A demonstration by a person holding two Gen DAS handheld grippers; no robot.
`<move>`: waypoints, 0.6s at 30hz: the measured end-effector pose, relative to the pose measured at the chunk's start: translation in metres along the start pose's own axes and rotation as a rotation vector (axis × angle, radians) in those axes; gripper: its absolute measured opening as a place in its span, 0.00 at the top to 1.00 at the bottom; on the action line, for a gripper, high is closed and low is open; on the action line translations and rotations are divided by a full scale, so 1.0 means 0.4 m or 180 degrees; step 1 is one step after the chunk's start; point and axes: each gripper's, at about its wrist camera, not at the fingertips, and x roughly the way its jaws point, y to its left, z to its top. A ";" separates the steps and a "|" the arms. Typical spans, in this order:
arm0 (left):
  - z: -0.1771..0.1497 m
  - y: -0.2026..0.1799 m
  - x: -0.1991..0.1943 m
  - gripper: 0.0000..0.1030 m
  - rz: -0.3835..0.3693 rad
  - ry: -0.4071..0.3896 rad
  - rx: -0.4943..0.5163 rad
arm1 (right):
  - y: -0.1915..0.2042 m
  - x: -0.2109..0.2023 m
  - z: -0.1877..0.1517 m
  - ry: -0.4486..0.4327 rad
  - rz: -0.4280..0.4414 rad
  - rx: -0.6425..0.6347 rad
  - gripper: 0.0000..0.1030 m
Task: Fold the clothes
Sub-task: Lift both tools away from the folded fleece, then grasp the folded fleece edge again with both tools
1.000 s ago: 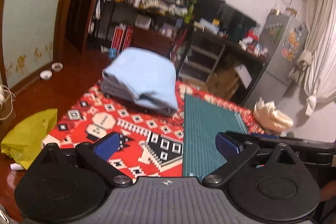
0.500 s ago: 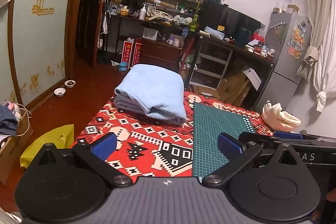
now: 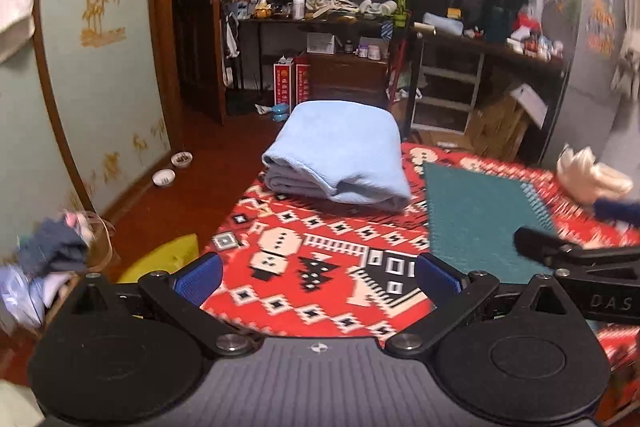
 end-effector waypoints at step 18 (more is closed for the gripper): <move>0.052 0.092 0.487 0.17 -0.0327 0.0400 -0.0986 | -0.021 0.501 0.001 0.0041 -0.0059 -0.0451 0.12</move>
